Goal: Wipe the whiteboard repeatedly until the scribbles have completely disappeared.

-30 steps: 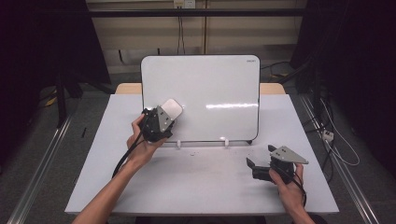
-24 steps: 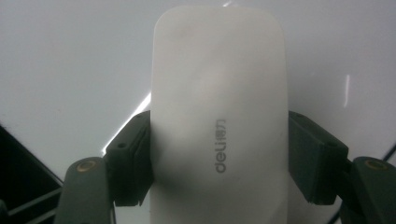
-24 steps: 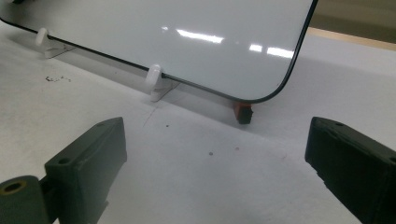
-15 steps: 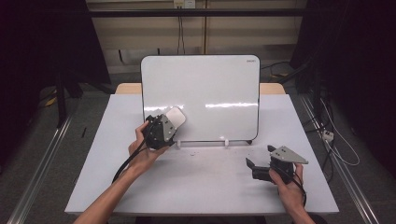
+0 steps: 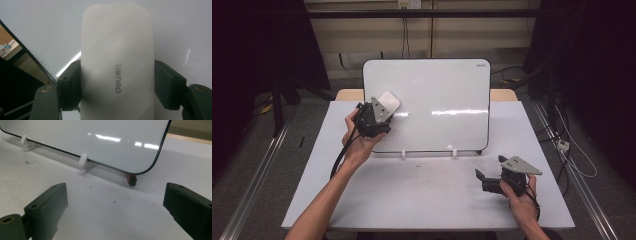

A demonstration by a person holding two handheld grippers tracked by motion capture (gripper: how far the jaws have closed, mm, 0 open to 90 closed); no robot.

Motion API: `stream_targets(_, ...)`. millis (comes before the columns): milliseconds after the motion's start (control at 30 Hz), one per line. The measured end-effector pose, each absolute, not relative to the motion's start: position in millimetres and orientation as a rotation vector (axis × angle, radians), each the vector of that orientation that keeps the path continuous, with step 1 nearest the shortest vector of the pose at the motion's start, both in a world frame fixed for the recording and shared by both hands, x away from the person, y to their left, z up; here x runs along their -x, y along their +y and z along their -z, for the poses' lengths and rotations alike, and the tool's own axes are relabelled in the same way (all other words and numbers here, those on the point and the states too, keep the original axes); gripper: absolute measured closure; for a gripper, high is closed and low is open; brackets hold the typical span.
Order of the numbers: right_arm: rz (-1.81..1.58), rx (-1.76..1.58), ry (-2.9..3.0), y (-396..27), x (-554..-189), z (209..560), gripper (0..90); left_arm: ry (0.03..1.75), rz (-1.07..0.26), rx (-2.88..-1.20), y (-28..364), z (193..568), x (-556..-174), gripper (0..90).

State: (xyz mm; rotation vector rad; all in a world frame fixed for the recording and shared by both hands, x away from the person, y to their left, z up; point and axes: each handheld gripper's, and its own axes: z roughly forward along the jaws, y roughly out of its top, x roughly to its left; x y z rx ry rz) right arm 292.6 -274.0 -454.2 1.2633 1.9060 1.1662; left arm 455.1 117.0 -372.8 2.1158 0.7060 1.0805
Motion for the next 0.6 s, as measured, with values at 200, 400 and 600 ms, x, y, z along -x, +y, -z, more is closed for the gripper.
stream_targets(200, -1.166, -1.263, 1.904, -273.4, -292.0, 453.8, 5.6, 0.686, -1.072, -2.119, 107.7, 384.6, -445.5, 31.2)
stream_targets(400, -1.168, -1.245, 1.918, -269.5, -291.5, 453.4, 5.6, 0.603, -1.073, -2.17, 89.2, 399.1, -430.8, 31.1)
stream_targets(600, -1.168, -1.259, 1.91, -272.0, -292.3, 454.0, 5.6, 0.52, -1.091, -2.218, 78.7, 415.2, -414.6, 31.1)
